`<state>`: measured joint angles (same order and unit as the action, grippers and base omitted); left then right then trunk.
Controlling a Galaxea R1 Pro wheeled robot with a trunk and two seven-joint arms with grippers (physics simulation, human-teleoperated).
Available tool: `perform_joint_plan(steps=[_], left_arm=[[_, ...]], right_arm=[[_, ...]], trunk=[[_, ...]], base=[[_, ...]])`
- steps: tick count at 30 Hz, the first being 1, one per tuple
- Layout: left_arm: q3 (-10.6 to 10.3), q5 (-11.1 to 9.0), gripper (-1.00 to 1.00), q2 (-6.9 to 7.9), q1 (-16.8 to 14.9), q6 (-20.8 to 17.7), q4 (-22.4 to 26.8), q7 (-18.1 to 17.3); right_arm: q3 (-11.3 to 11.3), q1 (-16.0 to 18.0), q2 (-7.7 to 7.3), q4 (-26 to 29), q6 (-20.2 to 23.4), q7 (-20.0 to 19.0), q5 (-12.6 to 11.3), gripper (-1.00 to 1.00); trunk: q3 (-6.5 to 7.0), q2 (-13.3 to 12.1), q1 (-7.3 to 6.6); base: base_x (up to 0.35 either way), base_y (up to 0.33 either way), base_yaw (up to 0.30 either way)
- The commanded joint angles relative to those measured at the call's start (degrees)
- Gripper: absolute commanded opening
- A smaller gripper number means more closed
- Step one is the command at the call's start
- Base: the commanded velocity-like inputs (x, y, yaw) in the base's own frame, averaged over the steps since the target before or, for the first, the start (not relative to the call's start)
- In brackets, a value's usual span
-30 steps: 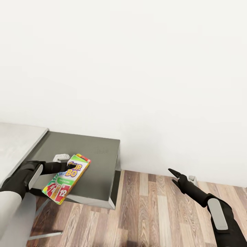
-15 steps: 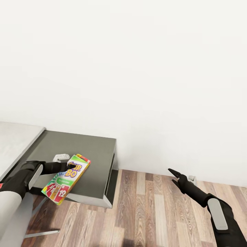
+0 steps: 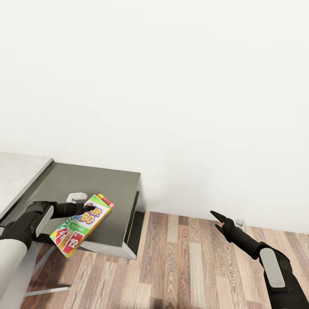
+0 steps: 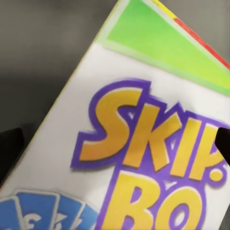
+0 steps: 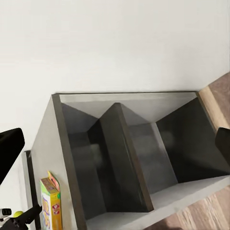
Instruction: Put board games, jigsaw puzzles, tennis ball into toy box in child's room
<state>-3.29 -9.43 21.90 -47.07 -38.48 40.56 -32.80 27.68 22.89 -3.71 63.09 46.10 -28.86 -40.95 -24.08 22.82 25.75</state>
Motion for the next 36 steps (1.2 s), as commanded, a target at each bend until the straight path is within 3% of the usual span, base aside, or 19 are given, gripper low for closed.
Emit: perform_joint_plan(steps=[1, 36], left_arm=[[-0.22, -0.59, 1.00, 0.07, -0.04, -0.45, 0.04, 0.19], [-0.14, -0.67, 1.00, 0.06, -0.04, -0.45, 0.04, 0.19]], right_arm=[[0.13, 0.05, 0.02, 0.02, 0.40, -0.15, -0.01, 1.00], [0.13, 0.05, 0.02, 0.10, 0.40, -0.21, -0.01, 1.00]], trunk=[[-0.09, 0.10, 0.03], [-0.09, 0.10, 0.03]], base=[[-0.006, -0.007, 0.000], [-0.006, -0.050, 0.000]])
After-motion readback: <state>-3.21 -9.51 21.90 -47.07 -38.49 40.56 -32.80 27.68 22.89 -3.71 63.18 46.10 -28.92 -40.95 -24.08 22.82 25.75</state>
